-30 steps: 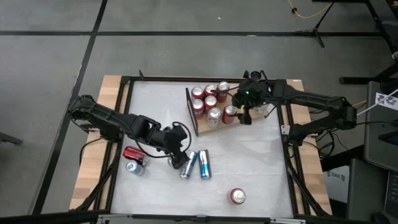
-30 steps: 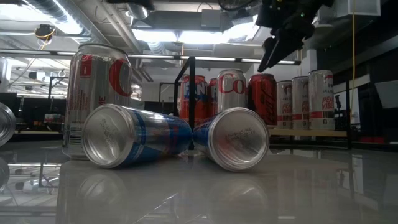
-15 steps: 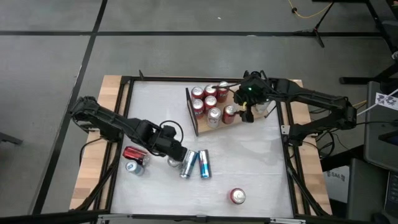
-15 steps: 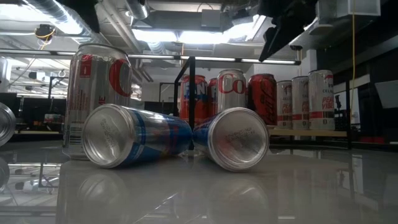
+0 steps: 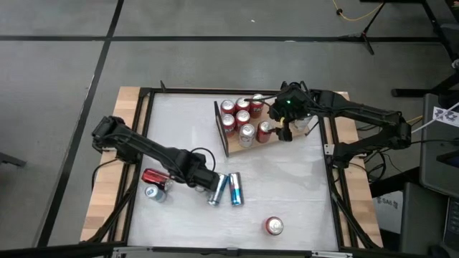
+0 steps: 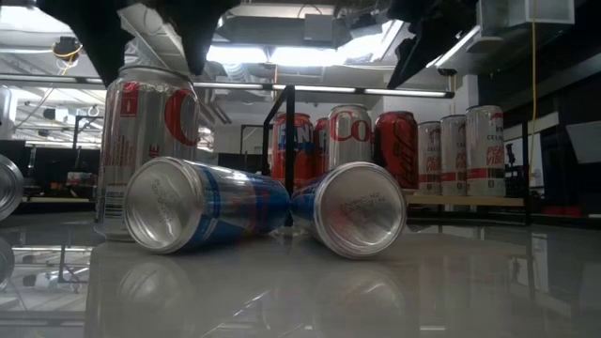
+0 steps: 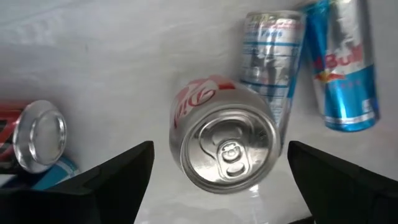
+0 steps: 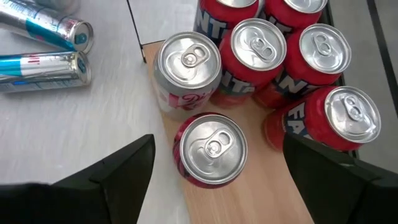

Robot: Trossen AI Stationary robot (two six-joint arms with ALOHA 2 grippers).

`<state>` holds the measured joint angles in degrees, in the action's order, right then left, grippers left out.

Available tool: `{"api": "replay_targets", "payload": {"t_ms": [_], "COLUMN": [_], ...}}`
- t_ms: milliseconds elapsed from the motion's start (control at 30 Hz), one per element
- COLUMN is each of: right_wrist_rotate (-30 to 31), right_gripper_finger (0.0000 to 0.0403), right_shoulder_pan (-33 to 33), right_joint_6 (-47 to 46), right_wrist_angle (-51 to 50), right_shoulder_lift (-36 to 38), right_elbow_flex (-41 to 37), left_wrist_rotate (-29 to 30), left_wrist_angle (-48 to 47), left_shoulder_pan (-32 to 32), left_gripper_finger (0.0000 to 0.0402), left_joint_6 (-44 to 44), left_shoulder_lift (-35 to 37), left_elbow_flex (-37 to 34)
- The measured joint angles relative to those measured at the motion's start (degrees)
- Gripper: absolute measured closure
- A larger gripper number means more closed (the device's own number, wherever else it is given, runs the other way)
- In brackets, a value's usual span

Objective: Place canned beverage on shelf
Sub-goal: Put the white soda can on the shelf

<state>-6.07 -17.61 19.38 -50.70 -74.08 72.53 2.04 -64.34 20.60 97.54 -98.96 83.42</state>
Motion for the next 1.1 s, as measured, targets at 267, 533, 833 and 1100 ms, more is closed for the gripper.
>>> {"api": "replay_targets", "payload": {"t_ms": [267, 533, 833, 1100], "right_wrist_rotate": [0.0, 0.0, 0.0, 0.0], "right_gripper_finger": [0.0061, 0.0061, 0.0061, 0.0061], "right_shoulder_pan": [0.0, 0.0, 0.0, 0.0], "right_joint_6": [0.0, 0.0, 0.0, 0.0], "right_wrist_angle": [0.0, 0.0, 0.0, 0.0], "right_shoulder_lift": [0.0, 0.0, 0.0, 0.0], "right_elbow_flex": [0.0, 0.0, 0.0, 0.0], "left_wrist_rotate": [-0.1, 3.4, 2.9, 0.4], "left_wrist_angle": [1.2, 2.6, 2.6, 2.7], "left_shoulder_pan": [0.0, 0.4, 0.6, 0.6], "left_gripper_finger": [0.0041, 0.0041, 0.0051, 0.0093], "left_joint_6": [-0.1, -0.6, -0.1, -0.6], "left_shoulder_lift": [-3.5, -4.0, -4.0, -4.0], "left_elbow_flex": [0.0, 0.0, -1.2, -2.6]}}
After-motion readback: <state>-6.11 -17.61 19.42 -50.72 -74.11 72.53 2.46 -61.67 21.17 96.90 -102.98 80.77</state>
